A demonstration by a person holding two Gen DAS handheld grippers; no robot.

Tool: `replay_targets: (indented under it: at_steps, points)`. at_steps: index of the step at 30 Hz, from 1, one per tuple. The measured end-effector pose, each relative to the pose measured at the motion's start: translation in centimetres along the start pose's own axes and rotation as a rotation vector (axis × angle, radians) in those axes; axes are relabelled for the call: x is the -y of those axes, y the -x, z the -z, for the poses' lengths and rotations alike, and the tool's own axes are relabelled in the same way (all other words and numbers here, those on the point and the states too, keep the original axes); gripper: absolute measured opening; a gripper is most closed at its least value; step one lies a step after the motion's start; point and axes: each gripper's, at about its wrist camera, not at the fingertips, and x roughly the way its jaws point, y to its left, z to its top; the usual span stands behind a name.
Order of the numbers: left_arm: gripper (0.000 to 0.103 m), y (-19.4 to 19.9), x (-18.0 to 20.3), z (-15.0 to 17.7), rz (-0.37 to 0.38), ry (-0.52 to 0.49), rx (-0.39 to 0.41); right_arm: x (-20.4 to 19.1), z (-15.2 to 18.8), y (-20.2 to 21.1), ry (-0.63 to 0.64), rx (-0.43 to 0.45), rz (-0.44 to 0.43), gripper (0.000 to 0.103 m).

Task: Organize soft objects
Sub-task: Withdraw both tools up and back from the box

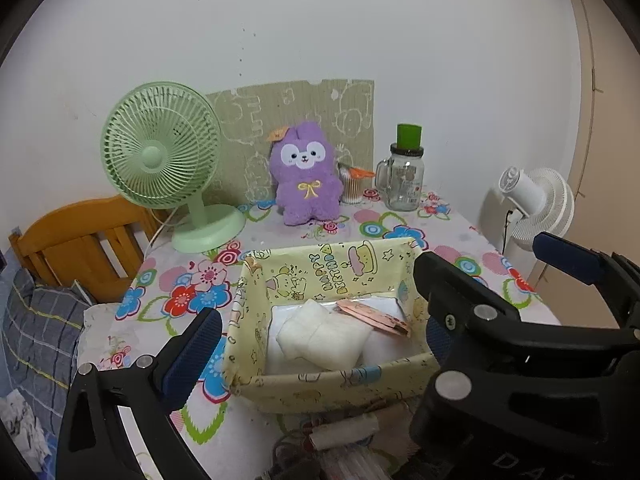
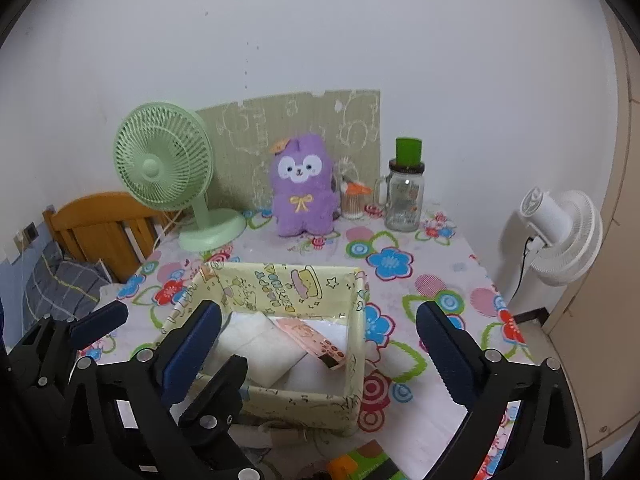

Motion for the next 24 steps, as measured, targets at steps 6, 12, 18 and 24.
replay_targets:
  at_steps: [6, 12, 18, 24]
  points:
    - [0.103, 2.7, 0.0, 0.2, -0.005, 0.009, 0.048, -0.1, 0.2, 2.5, 0.014, 0.029, 0.0, 0.103]
    - [0.103, 5.0, 0.4, 0.6, -0.011, 0.008, 0.082, -0.1, 0.6, 4.9, 0.013, 0.063, 0.0, 0.103]
    - [0.103, 6.8, 0.5, 1.3, -0.01, 0.018, 0.104, -0.1, 1.2, 7.3, 0.017, 0.083, -0.007, 0.103]
    - [0.103, 8.8, 0.7, 2.4, -0.004, 0.025, 0.126, -0.2, 2.1, 9.6, 0.029, 0.113, -0.018, 0.103]
